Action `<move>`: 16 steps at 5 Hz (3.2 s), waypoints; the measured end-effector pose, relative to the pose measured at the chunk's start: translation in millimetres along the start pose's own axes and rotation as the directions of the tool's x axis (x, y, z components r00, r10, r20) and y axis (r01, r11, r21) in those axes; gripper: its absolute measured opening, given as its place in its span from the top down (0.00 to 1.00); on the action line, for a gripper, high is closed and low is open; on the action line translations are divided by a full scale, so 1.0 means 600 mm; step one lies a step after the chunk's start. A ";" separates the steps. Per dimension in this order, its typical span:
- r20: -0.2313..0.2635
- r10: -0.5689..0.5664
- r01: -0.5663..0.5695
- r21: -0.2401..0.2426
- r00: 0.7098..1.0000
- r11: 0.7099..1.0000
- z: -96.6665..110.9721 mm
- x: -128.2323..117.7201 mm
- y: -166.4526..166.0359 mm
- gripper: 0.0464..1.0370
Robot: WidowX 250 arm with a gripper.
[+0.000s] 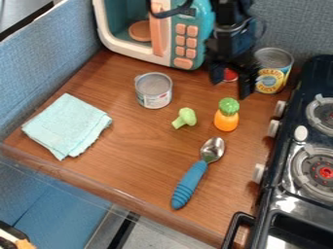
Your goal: Move the yellow and green object to the lower middle of the table
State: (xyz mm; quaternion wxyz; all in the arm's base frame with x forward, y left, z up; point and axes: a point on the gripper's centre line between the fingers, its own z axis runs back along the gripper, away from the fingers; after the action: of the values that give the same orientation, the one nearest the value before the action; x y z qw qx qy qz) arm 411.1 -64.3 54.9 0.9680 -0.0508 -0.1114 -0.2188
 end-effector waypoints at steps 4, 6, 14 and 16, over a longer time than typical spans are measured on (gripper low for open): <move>-0.162 -0.066 0.067 -0.005 0.985 0.998 -0.071 -0.014 -0.014 0.04; -0.213 -0.074 0.075 -0.002 0.974 0.997 -0.081 -0.042 -0.012 0.04; -0.117 0.081 -0.071 0.089 0.990 0.994 0.046 -0.230 0.058 0.39; -0.149 0.116 -0.109 0.058 0.982 0.992 -0.005 -0.285 0.073 0.39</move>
State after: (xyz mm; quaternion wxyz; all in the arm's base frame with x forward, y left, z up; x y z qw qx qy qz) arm 280.3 45.5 9.3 0.9855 -0.0162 -0.0398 -0.1643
